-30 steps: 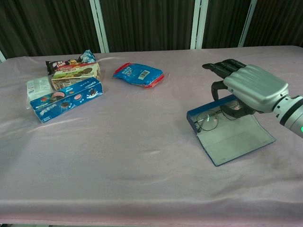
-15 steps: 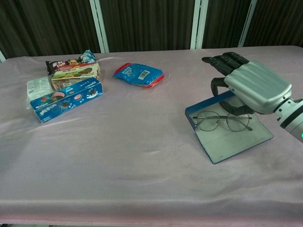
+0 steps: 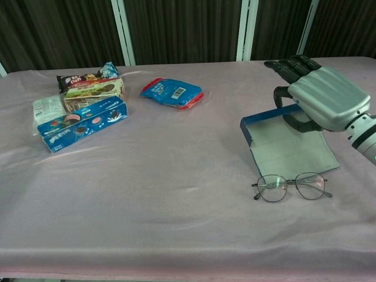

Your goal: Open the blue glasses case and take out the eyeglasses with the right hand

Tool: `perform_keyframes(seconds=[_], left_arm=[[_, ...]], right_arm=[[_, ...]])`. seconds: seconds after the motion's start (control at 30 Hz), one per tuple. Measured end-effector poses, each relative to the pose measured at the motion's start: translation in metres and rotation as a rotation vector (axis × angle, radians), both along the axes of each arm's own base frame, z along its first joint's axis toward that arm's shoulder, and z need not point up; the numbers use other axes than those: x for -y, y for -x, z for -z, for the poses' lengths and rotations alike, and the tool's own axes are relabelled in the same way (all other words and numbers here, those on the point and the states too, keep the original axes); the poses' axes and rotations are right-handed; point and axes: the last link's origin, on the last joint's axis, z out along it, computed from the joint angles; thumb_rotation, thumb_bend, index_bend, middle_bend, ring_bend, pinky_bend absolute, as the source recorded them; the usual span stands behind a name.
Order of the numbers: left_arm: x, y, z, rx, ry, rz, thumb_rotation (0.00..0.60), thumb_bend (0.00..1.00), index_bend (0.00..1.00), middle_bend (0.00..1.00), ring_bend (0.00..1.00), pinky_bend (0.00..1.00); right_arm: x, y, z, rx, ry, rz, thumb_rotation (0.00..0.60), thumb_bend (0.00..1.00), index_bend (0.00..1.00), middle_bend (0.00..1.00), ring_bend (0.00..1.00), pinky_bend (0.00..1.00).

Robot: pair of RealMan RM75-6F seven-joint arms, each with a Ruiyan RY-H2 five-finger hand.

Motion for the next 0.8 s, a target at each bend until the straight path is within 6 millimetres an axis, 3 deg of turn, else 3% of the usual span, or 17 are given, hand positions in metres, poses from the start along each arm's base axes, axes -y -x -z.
perform_keyframes(seconds=[0.3,0.4,0.57,0.7,0.8], left_arm=[[-0.001,0.0,0.002,-0.004,0.005,0.0,0.6,0.46,0.0,0.03,0.03,0.17],[-0.001,-0.001,0.003,-0.007,0.009,-0.001,0.6,0.46,0.0,0.03,0.03,0.17],[-0.003,0.0,0.004,-0.011,0.012,-0.005,0.6,0.46,0.0,0.03,0.03,0.17],[-0.003,-0.001,0.005,-0.015,0.014,-0.007,0.6,0.46,0.0,0.03,0.03,0.17],[-0.002,-0.002,0.005,-0.014,0.011,-0.004,0.6,0.46,0.0,0.03,0.03,0.17]], right_arm=[[0.028,0.019,-0.016,-0.062,0.084,0.122,0.6,0.56,0.61,0.02,0.0,0.0],[0.037,0.027,-0.017,-0.076,0.082,0.184,0.6,0.56,0.53,0.02,0.0,0.0],[0.045,0.04,-0.013,-0.062,0.032,0.289,0.6,0.55,0.26,0.01,0.0,0.0],[0.046,0.047,-0.013,-0.035,-0.018,0.338,0.6,0.42,0.17,0.0,0.0,0.0],[0.043,0.046,-0.015,0.0,-0.057,0.335,0.6,0.39,0.18,0.0,0.0,0.0]])
